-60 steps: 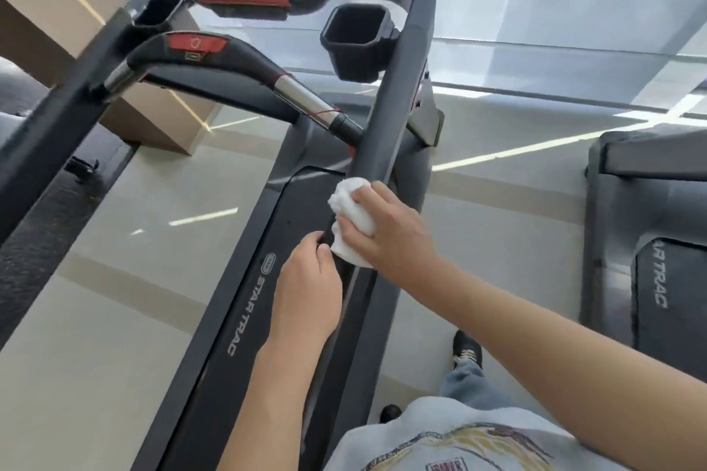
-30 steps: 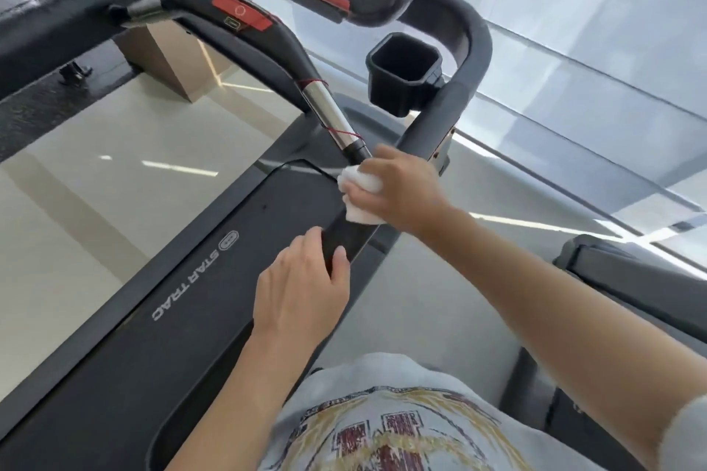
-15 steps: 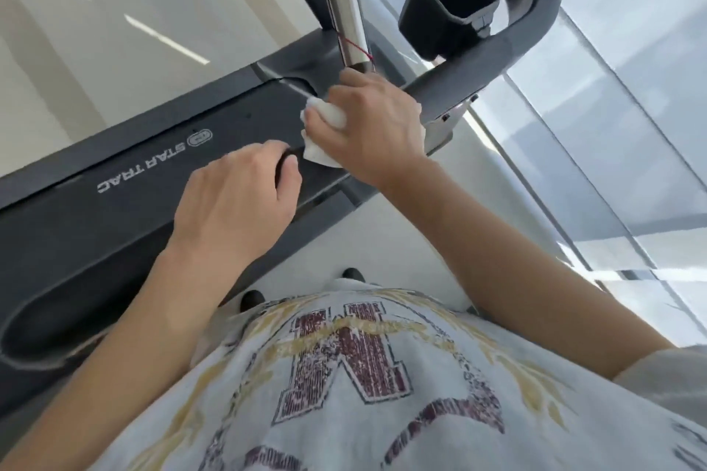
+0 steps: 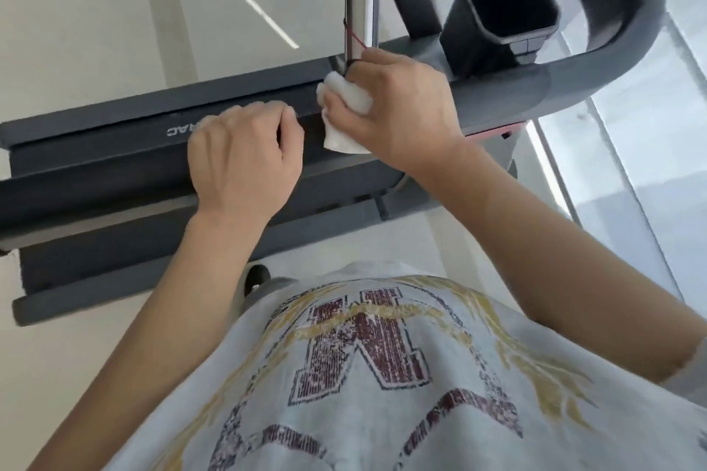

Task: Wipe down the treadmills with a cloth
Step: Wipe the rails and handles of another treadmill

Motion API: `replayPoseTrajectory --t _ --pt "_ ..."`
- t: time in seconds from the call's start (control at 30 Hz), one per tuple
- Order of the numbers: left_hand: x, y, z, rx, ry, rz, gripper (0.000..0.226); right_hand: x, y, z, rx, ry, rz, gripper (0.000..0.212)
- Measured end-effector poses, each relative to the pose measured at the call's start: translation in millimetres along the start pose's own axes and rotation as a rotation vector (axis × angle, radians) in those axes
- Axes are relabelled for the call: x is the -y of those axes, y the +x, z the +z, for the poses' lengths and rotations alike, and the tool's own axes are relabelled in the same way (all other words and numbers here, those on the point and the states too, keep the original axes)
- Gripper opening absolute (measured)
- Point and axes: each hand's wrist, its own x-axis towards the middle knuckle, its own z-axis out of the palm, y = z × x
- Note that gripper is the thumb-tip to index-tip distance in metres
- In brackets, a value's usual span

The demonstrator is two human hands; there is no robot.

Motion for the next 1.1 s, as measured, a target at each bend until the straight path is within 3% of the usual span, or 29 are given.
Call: replayPoseTrajectory --t 0.17,0.27,0.43,0.57,0.77,0.9,1.1 --pt "-1 0 14 -0.190 0.127 0.029 0.047 -91 -11 -44 -0.010 -0.050 0.071 0.040" --pt "4 -2 23 -0.234 0.153 0.045 0.043 -112 -11 -48 -0.008 -0.095 0.143 0.044" --pt "7 -2 26 -0.266 0.138 0.070 0.037 -70 6 -30 0.071 -0.249 0.137 0.052" --pt "8 -2 27 -0.263 0.151 0.075 0.036 -9 19 -5 0.182 -0.204 -0.032 0.041" --pt "7 -2 23 -0.267 0.081 0.106 0.031 26 19 30 0.135 -0.090 -0.161 0.038" --pt "6 -3 22 -0.219 0.091 0.138 0.023 -7 9 10 0.018 0.045 -0.157 0.039" --pt "7 -1 25 -0.249 0.083 0.158 0.027 -99 5 -41 0.047 -0.132 0.072 0.048"
